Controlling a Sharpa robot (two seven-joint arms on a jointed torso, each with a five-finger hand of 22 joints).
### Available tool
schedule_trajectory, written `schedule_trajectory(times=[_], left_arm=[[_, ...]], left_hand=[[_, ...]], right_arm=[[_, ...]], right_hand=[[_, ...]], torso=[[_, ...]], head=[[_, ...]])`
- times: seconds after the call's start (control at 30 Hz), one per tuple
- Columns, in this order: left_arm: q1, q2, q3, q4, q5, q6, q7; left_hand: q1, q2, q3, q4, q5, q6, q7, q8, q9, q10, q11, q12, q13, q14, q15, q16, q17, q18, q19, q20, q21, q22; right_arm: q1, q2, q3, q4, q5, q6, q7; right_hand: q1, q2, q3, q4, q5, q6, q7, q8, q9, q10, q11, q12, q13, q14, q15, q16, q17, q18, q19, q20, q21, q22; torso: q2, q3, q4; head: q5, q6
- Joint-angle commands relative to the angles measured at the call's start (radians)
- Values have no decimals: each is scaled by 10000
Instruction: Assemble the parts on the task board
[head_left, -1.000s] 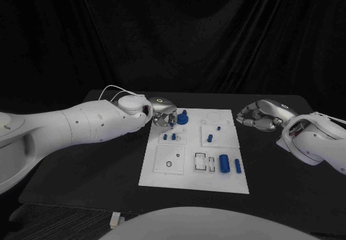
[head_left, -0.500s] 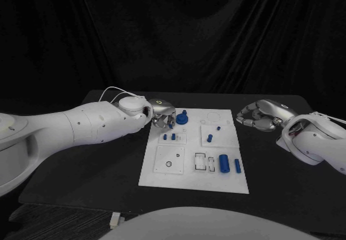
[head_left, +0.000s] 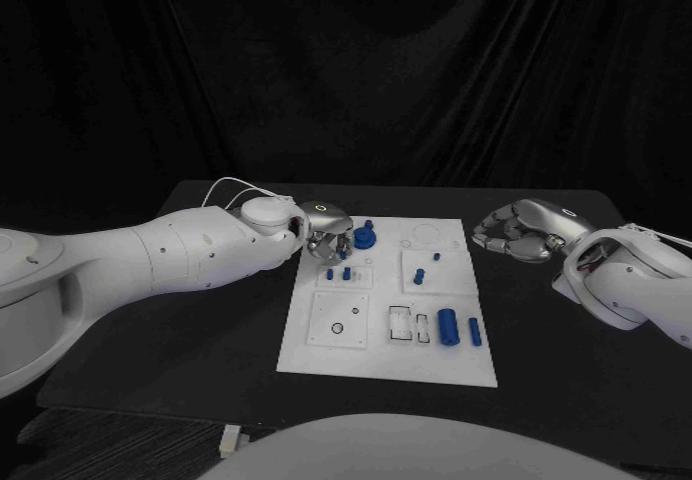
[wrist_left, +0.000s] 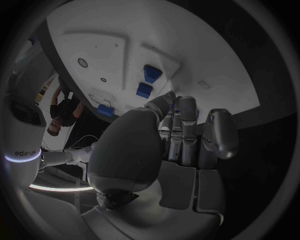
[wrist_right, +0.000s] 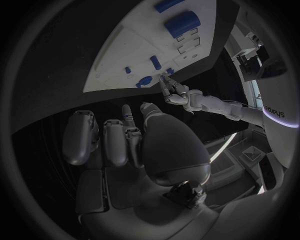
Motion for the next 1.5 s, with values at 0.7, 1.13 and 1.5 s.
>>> schedule_trajectory(times=[0.7, 1.13, 1.5], left_arm=[[-142, 96, -12, -107, -5, 357, -217], [-184, -34, -12, -167, -5, 226, -527], [-187, -273, -13, -326, -5, -1049, -730]], left_hand=[[-135, -178, 126, -14, -118, -849, -108, -254, -227, -351, 10, -403, -141, -417, 33, -363, -513, -3, -266, 53, -443, 1507], [-399, -590, 214, 99, -614, -2816, -689, -208, -689, -847, 187, -815, -255, -692, 147, -410, -677, 68, -503, 129, -925, 1411], [-512, -551, 172, 261, -764, -2775, -745, -105, -675, -768, 137, -749, -188, -732, 148, -409, -706, 89, -556, 147, -1067, 1381]], right_arm=[[-28, -2, 7, 22, 22, 29, -130], [-28, -20, 7, 25, 22, 39, -136], [-30, 5, 7, -10, 22, 57, -129]], right_hand=[[90, 43, 88, 1, 33, 98, 23, -18, -26, 698, 27, -55, 2091, 393, 12, -58, -16, 154, -32, -4, -85, 1564], [92, 34, 89, -1, 31, 105, 21, -16, -28, 698, 26, -55, 2090, 393, 11, -57, -14, 155, -32, -5, -89, 1563], [91, 26, 90, -1, 28, 130, 18, -6, -26, 679, 23, -68, 2060, 386, 10, -80, -56, 166, -47, -5, -141, 1549]], torso=[[2, 0, 3], [4, -3, 5], [-5, -6, 6]], head=[[13, 0], [47, 0], [181, 0]])
